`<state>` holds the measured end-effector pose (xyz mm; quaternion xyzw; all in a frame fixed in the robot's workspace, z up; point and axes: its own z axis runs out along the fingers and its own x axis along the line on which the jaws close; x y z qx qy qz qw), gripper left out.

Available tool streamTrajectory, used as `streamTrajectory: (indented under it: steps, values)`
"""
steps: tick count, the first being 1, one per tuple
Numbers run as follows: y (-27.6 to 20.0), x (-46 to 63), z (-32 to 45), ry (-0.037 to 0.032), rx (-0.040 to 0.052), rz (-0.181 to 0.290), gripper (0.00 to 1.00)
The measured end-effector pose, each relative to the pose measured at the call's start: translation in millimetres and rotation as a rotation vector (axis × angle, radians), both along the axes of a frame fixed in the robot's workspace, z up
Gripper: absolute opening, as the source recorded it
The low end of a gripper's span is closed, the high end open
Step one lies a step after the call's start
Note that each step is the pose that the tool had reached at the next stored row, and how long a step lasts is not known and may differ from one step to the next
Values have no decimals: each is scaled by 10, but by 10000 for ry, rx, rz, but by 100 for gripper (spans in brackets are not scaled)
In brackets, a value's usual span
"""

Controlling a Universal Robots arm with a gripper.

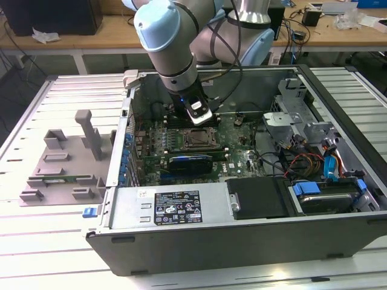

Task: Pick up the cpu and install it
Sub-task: 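Install the first cpu locking lever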

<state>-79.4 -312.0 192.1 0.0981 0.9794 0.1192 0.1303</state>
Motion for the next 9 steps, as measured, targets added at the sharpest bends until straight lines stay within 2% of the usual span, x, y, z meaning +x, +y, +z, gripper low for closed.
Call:
streamTrajectory:
  steps: [6, 9]
  values:
    - [0, 89, -1, -1, 1, 0, 11]
    - [0, 101, -2, -1, 47, 0, 11]
